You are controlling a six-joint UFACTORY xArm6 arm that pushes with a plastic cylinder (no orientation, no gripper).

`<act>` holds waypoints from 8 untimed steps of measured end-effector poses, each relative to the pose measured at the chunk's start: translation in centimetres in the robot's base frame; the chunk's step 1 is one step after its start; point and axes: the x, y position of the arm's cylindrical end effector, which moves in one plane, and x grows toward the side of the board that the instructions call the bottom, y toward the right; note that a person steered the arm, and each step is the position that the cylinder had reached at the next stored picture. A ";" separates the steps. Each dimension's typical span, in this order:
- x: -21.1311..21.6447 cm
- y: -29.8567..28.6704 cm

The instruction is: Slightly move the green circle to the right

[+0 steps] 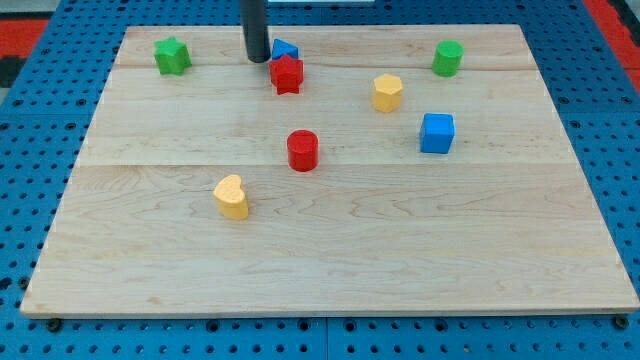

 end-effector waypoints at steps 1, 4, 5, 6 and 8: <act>0.0 3.9; 6.0 0.6; 5.9 0.6; 6.0 5.7; 5.2 10.9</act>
